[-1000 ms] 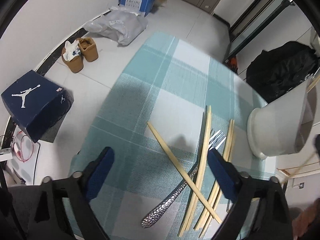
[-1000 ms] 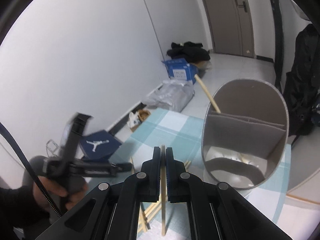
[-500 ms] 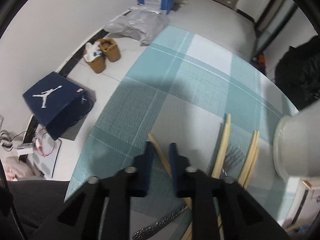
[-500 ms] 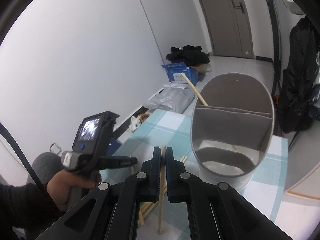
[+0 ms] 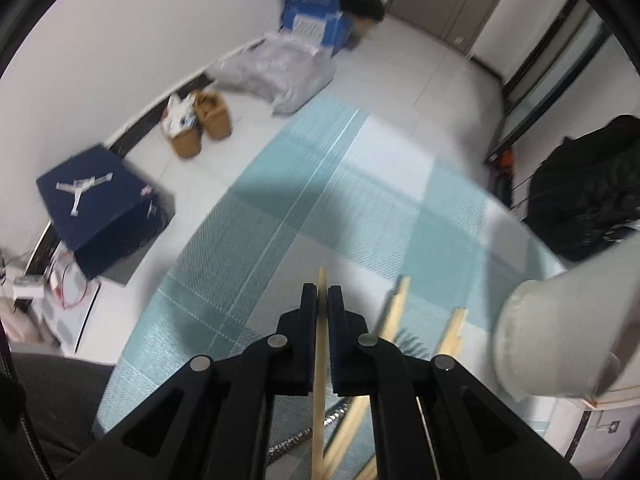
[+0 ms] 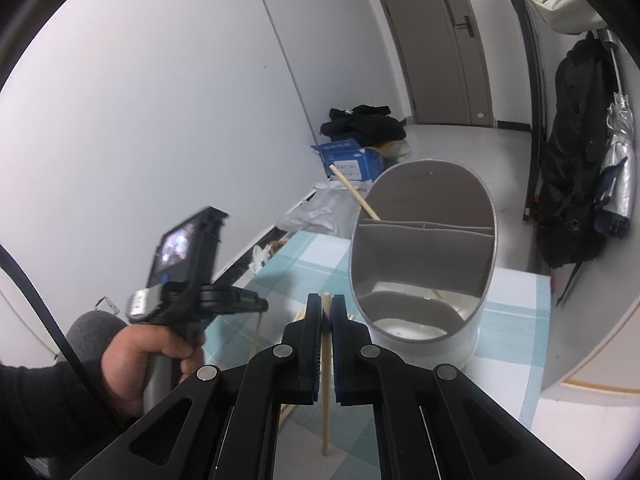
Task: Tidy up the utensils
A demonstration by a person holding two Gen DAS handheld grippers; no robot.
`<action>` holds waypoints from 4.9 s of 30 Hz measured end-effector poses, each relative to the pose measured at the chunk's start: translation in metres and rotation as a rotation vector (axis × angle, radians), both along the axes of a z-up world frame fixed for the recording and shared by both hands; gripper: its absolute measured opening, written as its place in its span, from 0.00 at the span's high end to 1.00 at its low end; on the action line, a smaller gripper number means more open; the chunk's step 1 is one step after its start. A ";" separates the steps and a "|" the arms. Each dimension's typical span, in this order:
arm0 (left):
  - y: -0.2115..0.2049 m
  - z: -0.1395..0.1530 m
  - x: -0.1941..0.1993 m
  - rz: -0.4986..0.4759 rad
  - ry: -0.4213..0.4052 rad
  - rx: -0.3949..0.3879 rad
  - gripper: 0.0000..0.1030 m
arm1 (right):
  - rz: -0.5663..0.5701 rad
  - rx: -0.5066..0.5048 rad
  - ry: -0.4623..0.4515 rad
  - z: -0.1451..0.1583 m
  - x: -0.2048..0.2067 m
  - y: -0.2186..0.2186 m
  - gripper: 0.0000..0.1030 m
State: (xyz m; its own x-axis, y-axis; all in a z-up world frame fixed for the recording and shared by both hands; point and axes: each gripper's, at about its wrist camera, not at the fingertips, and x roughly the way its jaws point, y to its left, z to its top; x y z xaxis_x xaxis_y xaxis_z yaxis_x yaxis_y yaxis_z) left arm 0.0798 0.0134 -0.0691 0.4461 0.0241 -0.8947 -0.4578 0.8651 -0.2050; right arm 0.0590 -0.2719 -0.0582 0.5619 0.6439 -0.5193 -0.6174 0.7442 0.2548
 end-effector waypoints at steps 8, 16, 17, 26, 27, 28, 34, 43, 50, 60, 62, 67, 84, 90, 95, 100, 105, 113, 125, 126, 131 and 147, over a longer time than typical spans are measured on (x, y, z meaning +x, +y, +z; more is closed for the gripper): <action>-0.015 0.058 -0.032 -0.098 -0.261 0.009 0.98 | -0.034 0.020 0.013 -0.003 0.001 0.001 0.96; -0.027 0.080 -0.053 -0.211 -0.357 0.014 0.99 | -0.076 0.024 -0.025 0.005 -0.009 -0.002 0.96; -0.029 0.082 -0.055 -0.224 -0.362 0.016 0.99 | -0.080 0.022 -0.035 0.006 -0.011 -0.002 0.96; -0.037 0.100 -0.066 -0.299 -0.391 0.025 0.99 | -0.118 0.002 -0.047 0.007 -0.021 -0.001 0.96; -0.038 0.104 -0.068 -0.301 -0.404 0.029 0.99 | -0.126 0.007 -0.052 0.009 -0.022 -0.003 0.96; -0.039 0.106 -0.071 -0.307 -0.411 0.026 0.99 | -0.132 0.012 -0.053 0.010 -0.022 -0.005 0.96; -0.049 0.138 -0.078 -0.347 -0.476 0.023 0.99 | -0.178 0.060 -0.065 0.025 -0.023 -0.026 0.96; -0.066 0.181 -0.062 -0.397 -0.555 -0.003 0.99 | -0.216 0.115 -0.084 0.062 -0.006 -0.055 0.96; -0.077 0.199 -0.036 -0.421 -0.579 -0.036 0.99 | -0.205 0.119 -0.147 0.107 0.015 -0.064 0.96; -0.071 0.214 0.004 -0.401 -0.639 -0.102 0.99 | -0.191 0.114 -0.210 0.157 0.066 -0.062 0.96; -0.068 0.210 0.012 -0.379 -0.635 -0.102 0.99 | -0.185 0.109 -0.220 0.161 0.077 -0.059 0.96; -0.071 0.205 0.029 -0.409 -0.635 -0.102 0.99 | -0.166 0.104 -0.211 0.162 0.101 -0.049 0.96; -0.076 0.153 0.056 -0.505 -0.513 -0.107 0.99 | -0.054 -0.093 -0.237 0.117 0.115 -0.016 0.96; -0.080 0.146 0.056 -0.561 -0.459 -0.116 0.99 | -0.025 -0.127 -0.203 0.099 0.116 -0.007 0.96; -0.070 0.151 0.056 -0.553 -0.403 -0.112 0.96 | -0.019 -0.112 -0.142 0.093 0.120 -0.005 0.91; -0.049 0.165 0.044 -0.454 -0.443 -0.092 0.48 | -0.042 -0.080 -0.141 0.097 0.107 -0.012 0.69; -0.038 0.175 0.023 -0.373 -0.475 -0.023 0.25 | -0.074 -0.072 -0.137 0.096 0.086 -0.014 0.55; -0.035 0.176 -0.008 -0.327 -0.483 0.054 0.14 | -0.118 -0.021 -0.167 0.101 0.047 -0.011 0.39; -0.030 0.171 -0.043 -0.331 -0.520 0.132 0.07 | -0.197 -0.013 -0.194 0.098 -0.003 0.002 0.27; -0.030 0.170 -0.046 -0.332 -0.525 0.137 0.06 | -0.200 -0.010 -0.195 0.097 -0.006 0.002 0.26; -0.029 0.160 -0.062 -0.328 -0.534 0.160 0.06 | -0.230 -0.010 -0.207 0.086 -0.028 0.002 0.19; -0.008 0.112 -0.088 -0.293 -0.506 0.202 0.03 | -0.213 -0.067 -0.153 0.027 -0.061 0.035 0.13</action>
